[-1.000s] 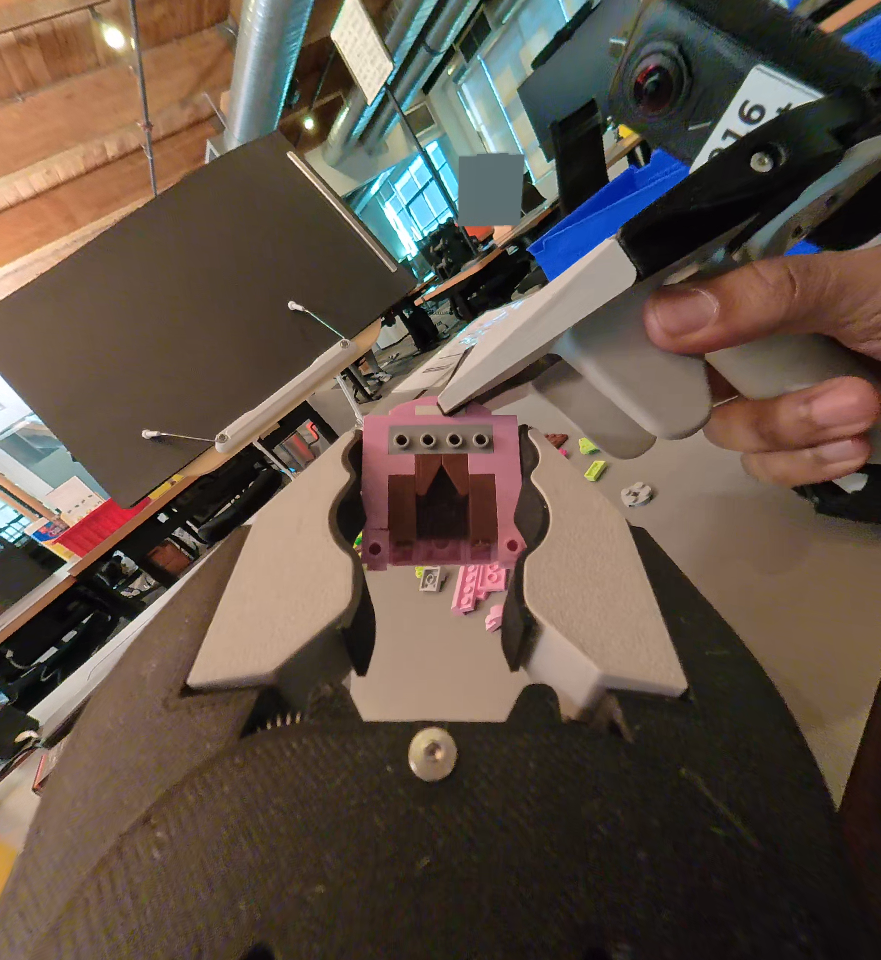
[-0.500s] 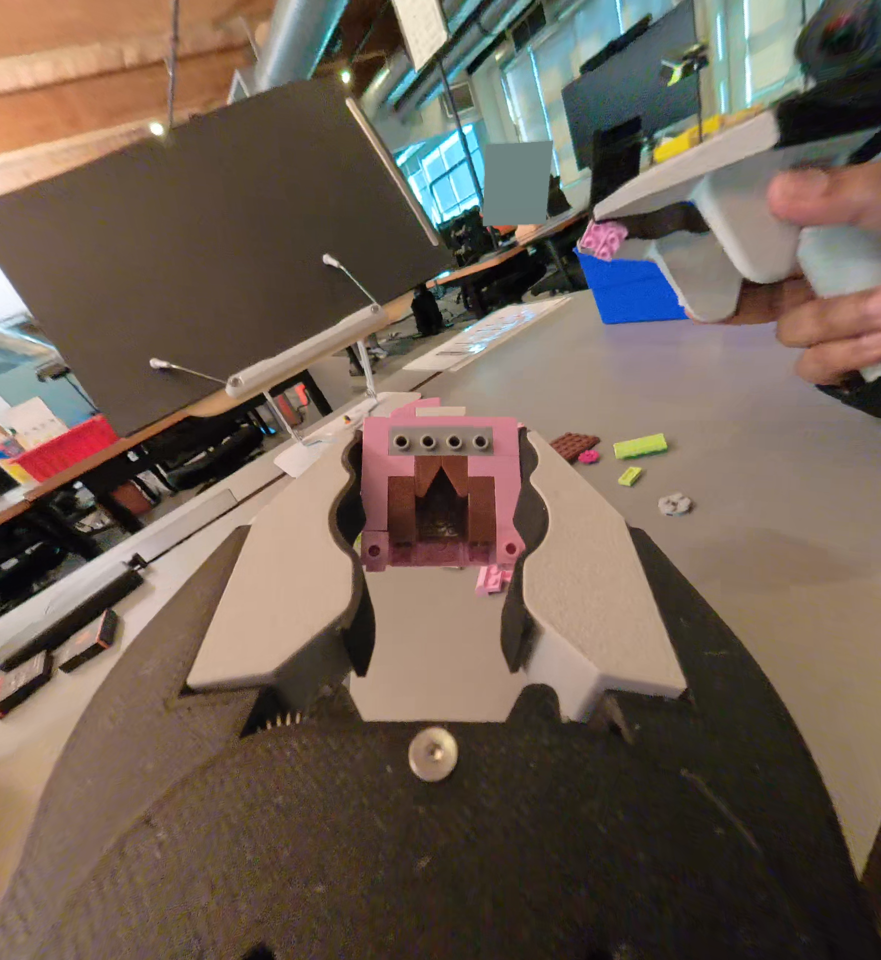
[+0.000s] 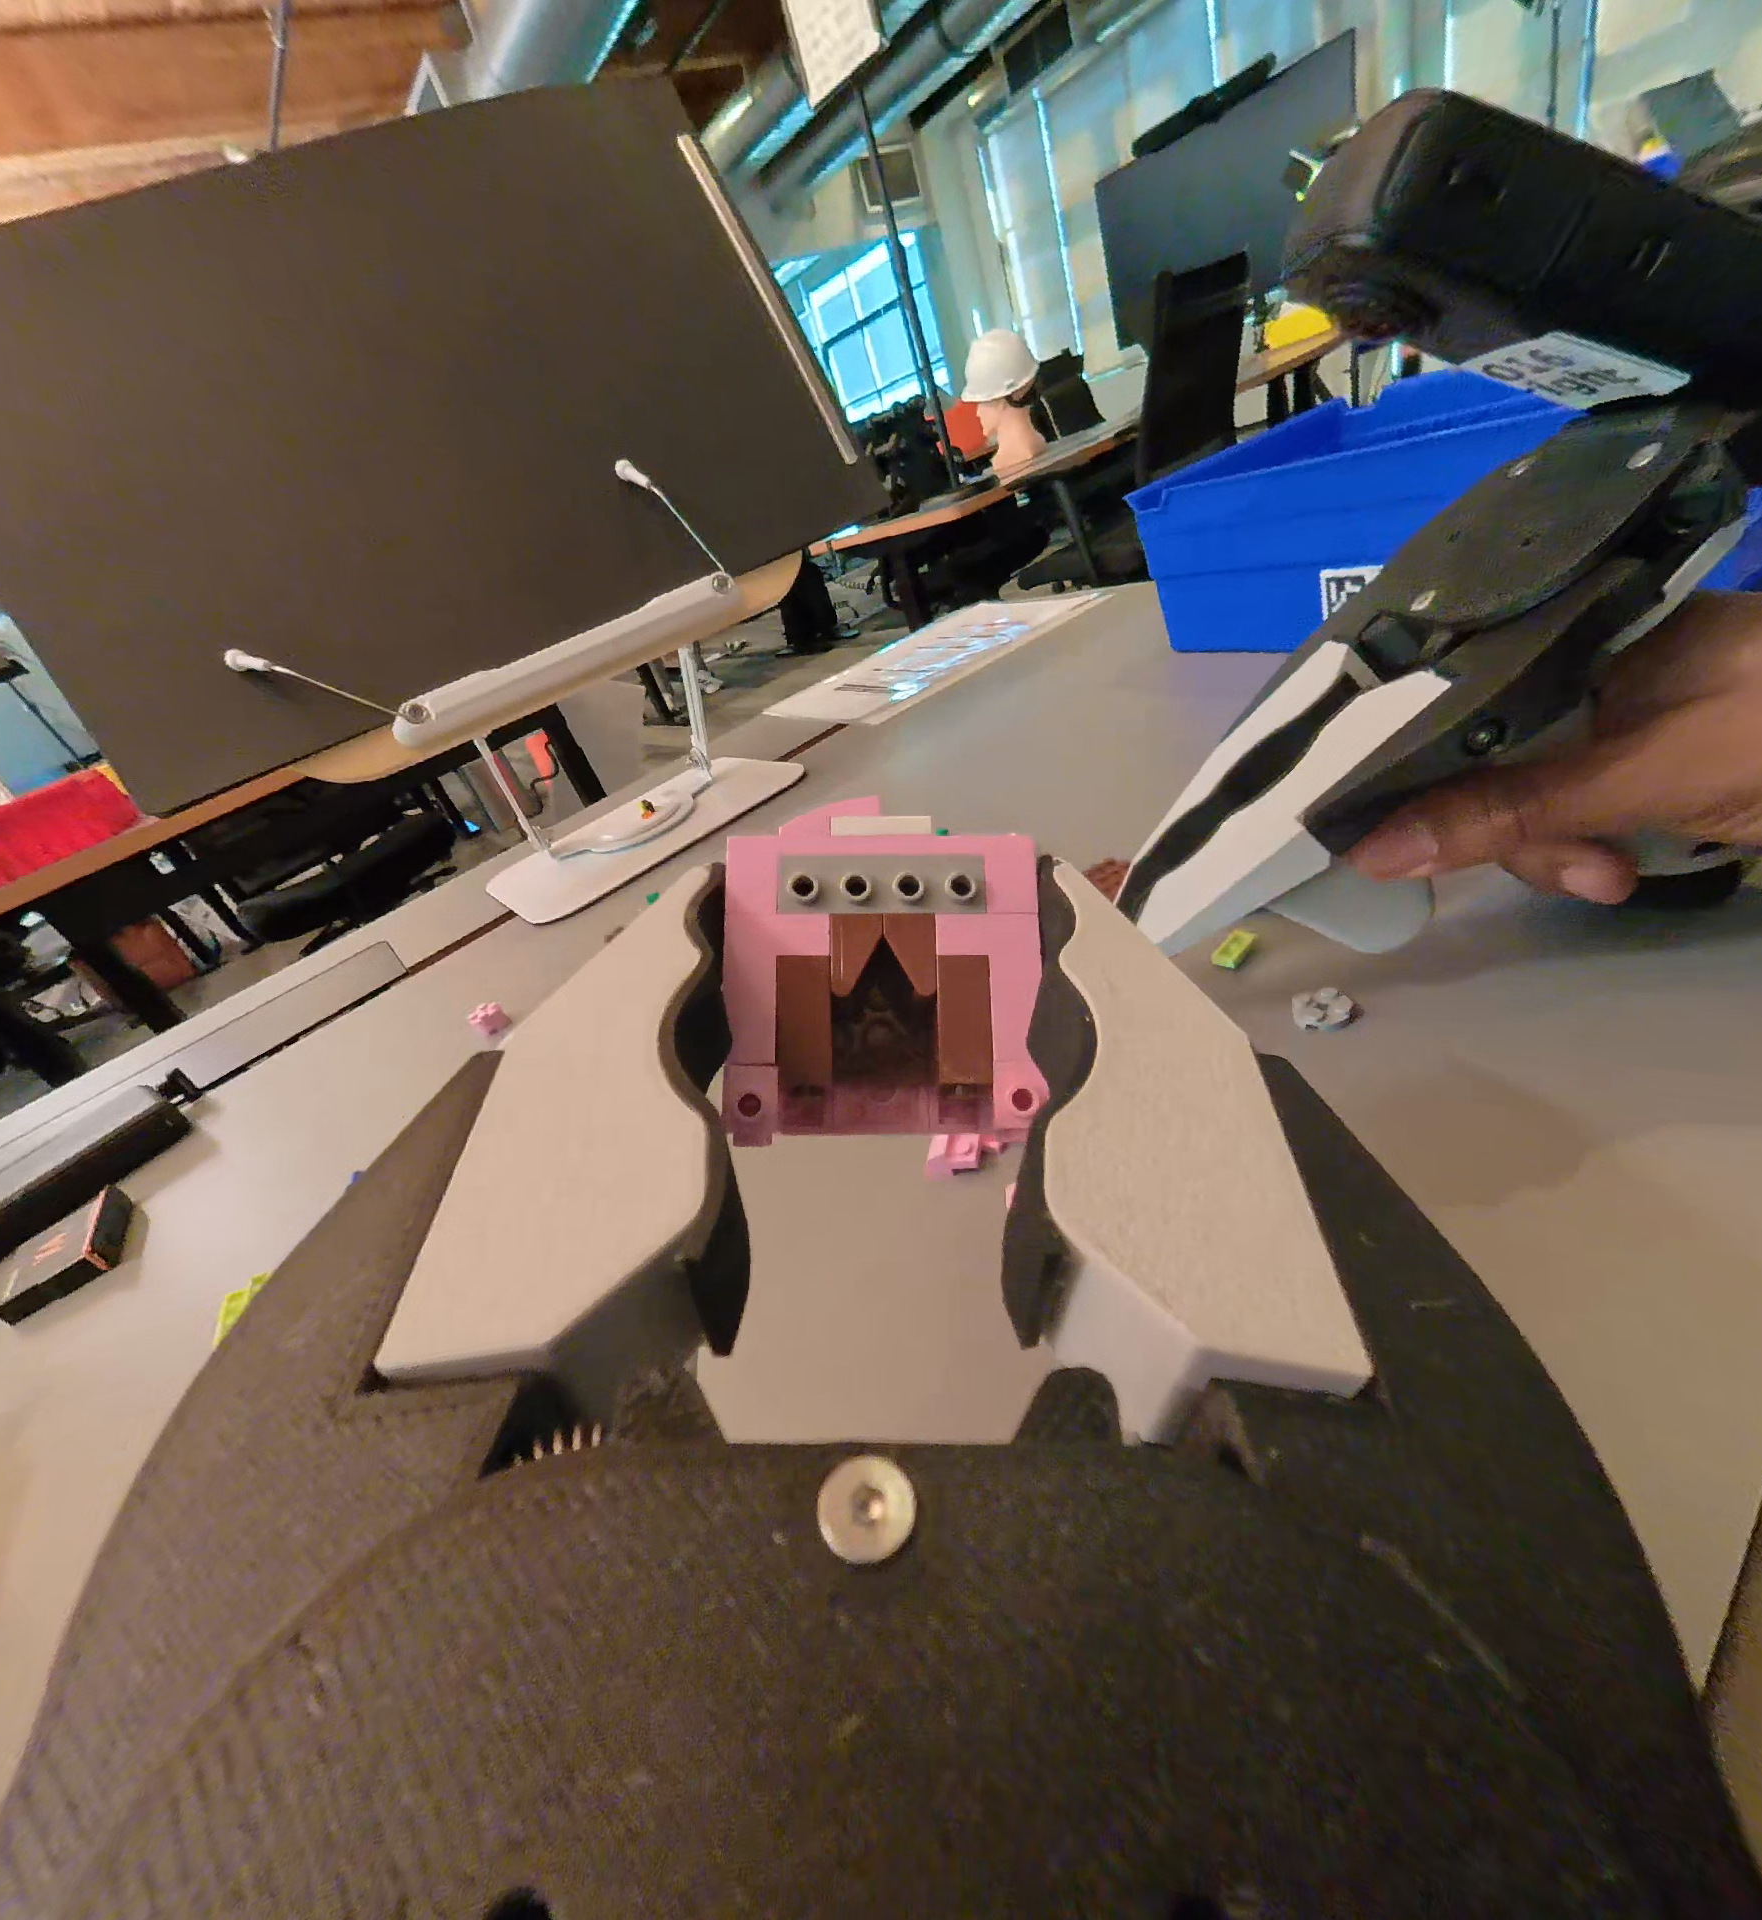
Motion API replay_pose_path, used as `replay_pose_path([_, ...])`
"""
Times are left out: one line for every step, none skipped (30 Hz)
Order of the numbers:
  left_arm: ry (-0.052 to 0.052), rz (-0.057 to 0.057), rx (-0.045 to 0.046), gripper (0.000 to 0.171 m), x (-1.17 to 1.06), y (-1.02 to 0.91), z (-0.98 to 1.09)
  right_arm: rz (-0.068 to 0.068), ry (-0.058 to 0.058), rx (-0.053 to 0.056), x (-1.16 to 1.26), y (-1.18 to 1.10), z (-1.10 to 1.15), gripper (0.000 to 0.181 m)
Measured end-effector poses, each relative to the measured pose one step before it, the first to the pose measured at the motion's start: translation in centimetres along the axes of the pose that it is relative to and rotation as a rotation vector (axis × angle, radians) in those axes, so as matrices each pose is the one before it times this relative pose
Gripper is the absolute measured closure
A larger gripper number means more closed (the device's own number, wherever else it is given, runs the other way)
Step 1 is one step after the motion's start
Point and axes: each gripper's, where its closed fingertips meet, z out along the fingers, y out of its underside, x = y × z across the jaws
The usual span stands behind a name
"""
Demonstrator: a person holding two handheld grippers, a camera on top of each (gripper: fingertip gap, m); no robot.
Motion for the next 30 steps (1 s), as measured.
replay_pose_path([0.0032,-0.0016,-0.00804,0.115,0.063,0.144,0.087,0.0139,-0.0104,-0.0216,-0.039,0.362,0.065,0.168])
replay_pose_path([0.0052,0.0021,-0.00467,0.115,0.117,0.099,0.059,0.0115,-0.0062,-0.0093,0.022,0.173,0.005,0.169])
replay_pose_path([0.0044,0.0023,-0.00260,0.115,0.106,0.048,0.044,0.0063,0.0034,-0.0036,0.172,0.092,-0.045,0.168])
replay_pose_path([0.0013,0.0021,-0.00287,0.115,0.069,0.050,0.034,0.0025,0.0090,-0.0035,0.276,0.098,-0.056,0.168])
replay_pose_path([0.0020,0.0028,-0.00366,0.115,0.067,0.073,0.045,0.0030,0.0056,-0.0019,0.277,0.066,-0.074,0.164])
replay_pose_path([0.0051,0.0008,-0.00337,0.115,0.087,0.071,0.046,0.0125,-0.0025,0.0031,0.214,0.001,-0.121,0.161])
replay_pose_path([0.0041,-0.0014,-0.00507,0.115,0.074,0.089,0.050,0.0249,-0.0078,0.0114,0.248,-0.123,-0.195,0.161])
replay_pose_path([0.0003,0.0006,-0.00273,0.115,0.007,0.035,0.023,0.0304,-0.0074,0.0232,0.316,-0.270,-0.314,0.163])
replay_pose_path([0.0007,0.0006,0.00051,0.115,0.019,-0.012,0.001,0.0268,-0.0041,0.0395,0.363,-0.503,-0.485,0.166])
replay_pose_path([-0.0001,0.0011,-0.00011,0.115,0.007,0.007,-0.003,0.0209,0.0041,0.0569,0.413,-0.761,-0.674,0.167])
replay_pose_path([-0.0005,0.0019,-0.00001,0.115,0.012,0.000,0.009,0.0147,-0.0025,0.0642,0.218,-0.937,-0.743,0.167])
replay_pose_path([0.0016,0.0035,-0.00071,0.115,0.061,0.009,0.014,0.0137,-0.0132,0.0607,-0.080,-0.978,-0.678,0.168])
replay_pose_path([-0.0012,0.0067,-0.00108,0.115,0.051,0.017,0.033,0.0156,-0.0252,0.0476,-0.436,-0.839,-0.480,0.168])
replay_pose_path([-0.0014,0.0111,-0.00228,0.115,0.087,0.027,0.049,0.0195,-0.0442,0.0345,-0.918,-0.616,-0.183,0.167])
replay_pose_path([-0.0001,0.0151,-0.00384,0.115,0.143,0.043,0.071,0.0267,-0.0564,0.0288,-1.271,-0.426,0.121,0.165])
replay_pose_path([-0.0009,0.0197,-0.00394,0.115,0.182,0.040,0.065,0.0283,-0.0584,0.0240,-1.428,-0.225,0.381,0.163])
replay_pose_path([-0.0048,0.0261,-0.00218,0.115,0.173,-0.019,0.032,0.0256,-0.0576,0.0158,-1.445,-0.010,0.569,0.158])
replay_pose_path([-0.0062,0.0315,0.00090,0.115,0.189,-0.073,-0.010,0.0241,-0.0554,0.0137,-1.392,0.083,0.664,0.154])
replay_pose_path([-0.0063,0.0354,0.00158,0.115,0.228,-0.098,-0.026,0.0194,-0.0512,0.0133,-1.249,0.107,0.658,0.151])
replay_pose_path([-0.0051,0.0378,0.00254,0.115,0.288,-0.120,-0.024,0.0155,-0.0410,0.0155,-0.968,0.075,0.574,0.149])
replay_pose_path([-0.0023,0.0387,0.00261,0.115,0.342,-0.124,-0.006,0.0126,-0.0306,0.0168,-0.674,0.040,0.431,0.148])
replay_pose_path([-0.0042,0.0359,-0.00005,0.115,0.292,-0.088,0.004,0.0136,-0.0274,0.0104,-0.498,0.071,0.306,0.149])
replay_pose_path([-0.0030,0.0296,-0.00039,0.115,0.257,-0.076,0.010,0.0202,-0.0231,0.0017,-0.340,0.158,0.241,0.151])
replay_pose_path([-0.0024,0.0220,-0.00080,0.115,0.195,-0.045,0.008,0.0220,-0.0206,-0.0061,-0.259,0.249,0.186,0.152])
replay_pose_path([-0.0034,0.0142,0.00123,0.115,0.089,-0.059,-0.005,0.0206,-0.0166,-0.0118,-0.173,0.295,0.161,0.154])
replay_pose_path([-0.0011,0.0083,0.00387,0.115,0.062,-0.096,-0.029,0.0159,-0.0087,-0.0093,-0.080,0.263,0.149,0.154])
replay_pose_path([0.0031,0.0037,0.00424,0.115,0.087,-0.075,-0.048,0.0080,-0.0055,-0.0036,-0.069,0.174,0.116,0.155])
replay_pose_path([-0.0009,0.0024,0.00426,0.115,-0.001,-0.069,-0.048,0.0024,-0.0004,0.0047,-0.014,0.024,0.029,0.156])
replay_pose_path([0.0011,0.0012,0.00966,0.115,0.027,-0.165,-0.091,-0.0030,0.0040,0.0081,0.044,-0.090,-0.044,0.160])
replay_pose_path([0.0029,0.0003,0.00631,0.115,0.056,-0.117,-0.055,-0.0041,0.0018,0.0025,0.003,-0.059,-0.077,0.167])
